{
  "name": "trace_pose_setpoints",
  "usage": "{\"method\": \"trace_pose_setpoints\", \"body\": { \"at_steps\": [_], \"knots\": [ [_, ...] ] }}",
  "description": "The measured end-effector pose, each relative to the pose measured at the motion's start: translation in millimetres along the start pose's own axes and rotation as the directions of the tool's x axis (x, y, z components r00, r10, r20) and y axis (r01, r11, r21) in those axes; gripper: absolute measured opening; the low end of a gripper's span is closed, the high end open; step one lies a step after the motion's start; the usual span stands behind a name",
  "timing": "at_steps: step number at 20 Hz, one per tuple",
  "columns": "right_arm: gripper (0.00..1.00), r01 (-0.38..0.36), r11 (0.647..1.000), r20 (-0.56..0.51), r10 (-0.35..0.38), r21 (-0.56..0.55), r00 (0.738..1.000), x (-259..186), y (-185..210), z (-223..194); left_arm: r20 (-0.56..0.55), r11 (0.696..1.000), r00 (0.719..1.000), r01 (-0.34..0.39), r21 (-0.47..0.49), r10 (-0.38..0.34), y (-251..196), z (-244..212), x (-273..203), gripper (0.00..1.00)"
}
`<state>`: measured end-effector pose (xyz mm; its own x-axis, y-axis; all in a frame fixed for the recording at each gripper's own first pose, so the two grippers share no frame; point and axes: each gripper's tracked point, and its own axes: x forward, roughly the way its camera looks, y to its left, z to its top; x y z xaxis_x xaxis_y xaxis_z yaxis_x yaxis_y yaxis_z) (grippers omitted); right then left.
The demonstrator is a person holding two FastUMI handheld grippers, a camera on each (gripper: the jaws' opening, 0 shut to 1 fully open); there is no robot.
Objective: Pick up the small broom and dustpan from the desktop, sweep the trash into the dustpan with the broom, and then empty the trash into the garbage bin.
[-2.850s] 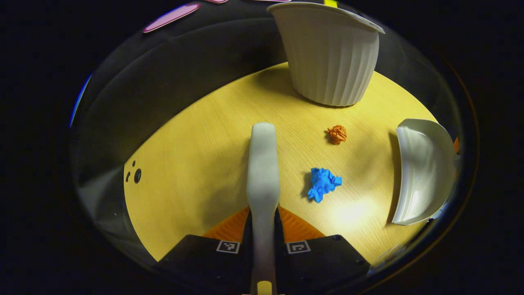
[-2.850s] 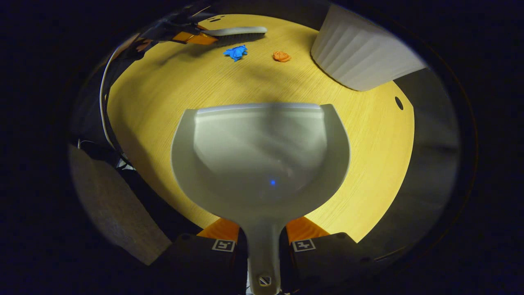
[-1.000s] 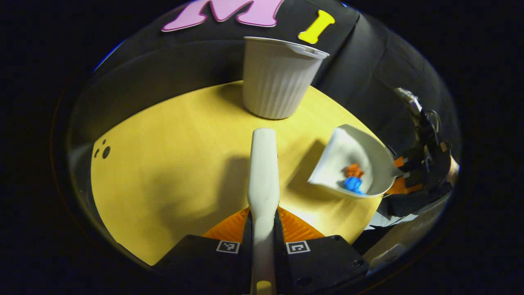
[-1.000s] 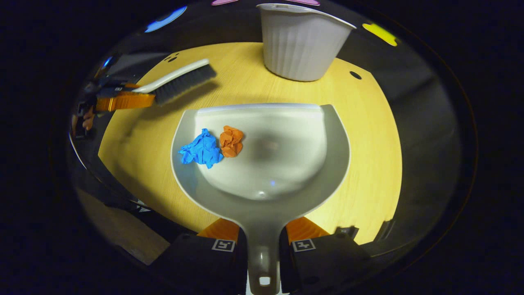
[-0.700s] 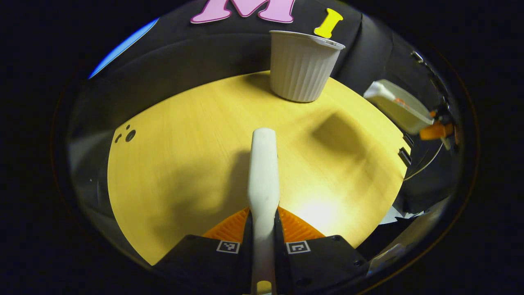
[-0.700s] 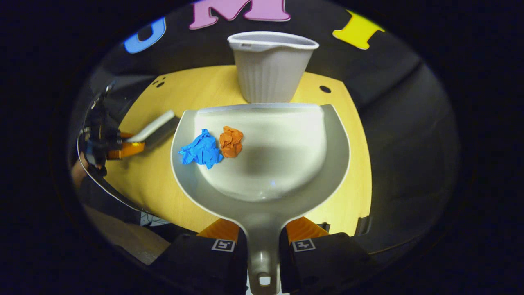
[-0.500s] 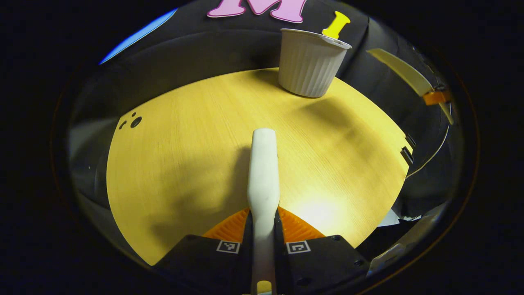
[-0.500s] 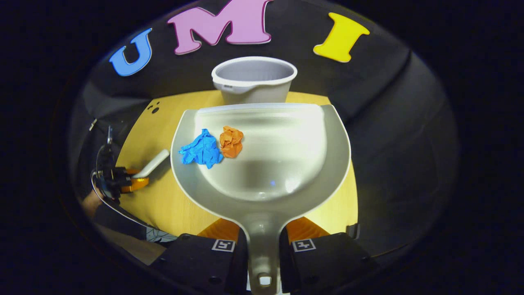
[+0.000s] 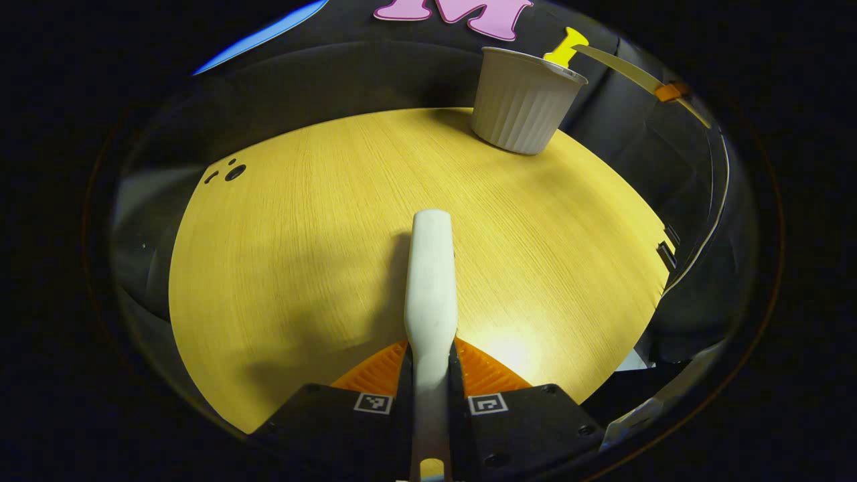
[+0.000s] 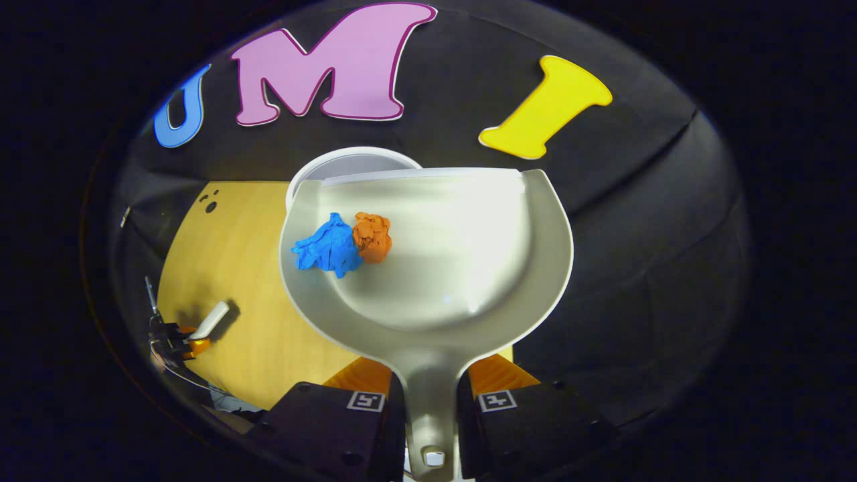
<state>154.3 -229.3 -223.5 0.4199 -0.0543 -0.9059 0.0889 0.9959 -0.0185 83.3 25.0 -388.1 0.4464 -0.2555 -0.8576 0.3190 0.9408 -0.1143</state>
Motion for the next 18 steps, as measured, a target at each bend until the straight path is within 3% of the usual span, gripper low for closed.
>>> {"method": "trace_pose_setpoints", "body": {
  "at_steps": [5,6,7,8,11,13,18],
  "knots": [
    [0.35,0.078,0.982,-0.097,-0.096,-0.173,0.991,24.9,-21.5,43.8,0.01,1.0,1.0,0.008,-0.015,-0.008,5.0,-0.8,0.0,0.27],
    [0.39,0.088,0.973,-0.123,-0.116,-0.215,0.986,28.4,-23.9,49.1,0.012,1.0,1.0,0.007,-0.012,-0.006,5.7,-0.9,1.3,0.27],
    [0.35,0.096,0.96,-0.146,-0.138,-0.263,0.98,30.9,-25.0,53.6,0.012,1.0,1.0,0.003,-0.008,-0.003,6.2,-0.5,1.3,0.27],
    [0.39,0.106,0.944,-0.166,-0.164,-0.312,0.972,34.3,-26.7,59.1,0.013,1.0,1.0,-0.002,-0.007,0.002,6.1,-1.4,1.5,0.27],
    [0.31,0.11,0.873,-0.233,-0.245,-0.474,0.941,45.0,-30.2,69.1,0.015,1.0,1.0,-0.01,-0.014,0.01,6.9,0.0,1.4,0.27],
    [0.35,0.086,0.857,-0.271,-0.254,-0.507,0.928,44.2,-24.1,75.5,0.016,1.0,1.0,-0.014,-0.02,0.014,8.7,0.1,1.5,0.25],
    [0.35,0.055,0.853,-0.289,-0.235,-0.519,0.928,50.5,-20.8,78.3,0.014,0.999,1.0,-0.02,-0.039,0.02,13.6,-1.1,2.5,0.25]
  ]
}}
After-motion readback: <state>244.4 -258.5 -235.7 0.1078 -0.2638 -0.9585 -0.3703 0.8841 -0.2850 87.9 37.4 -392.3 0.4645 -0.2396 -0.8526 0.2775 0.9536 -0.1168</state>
